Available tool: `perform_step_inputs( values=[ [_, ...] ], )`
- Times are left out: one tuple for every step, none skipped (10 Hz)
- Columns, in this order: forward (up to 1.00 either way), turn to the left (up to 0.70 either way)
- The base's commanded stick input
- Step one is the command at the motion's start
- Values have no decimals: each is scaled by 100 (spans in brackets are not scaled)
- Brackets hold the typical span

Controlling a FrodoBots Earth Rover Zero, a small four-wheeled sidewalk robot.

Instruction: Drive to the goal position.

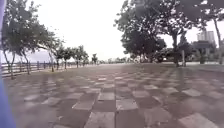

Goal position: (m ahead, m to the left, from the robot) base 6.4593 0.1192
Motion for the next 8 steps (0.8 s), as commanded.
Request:
perform_step_inputs(
  values=[
    [100, -3],
    [100, 0],
    [100, 0],
    [100, 0],
    [100, 0],
    [100, 0],
    [100, 0],
    [100, 0]
  ],
)
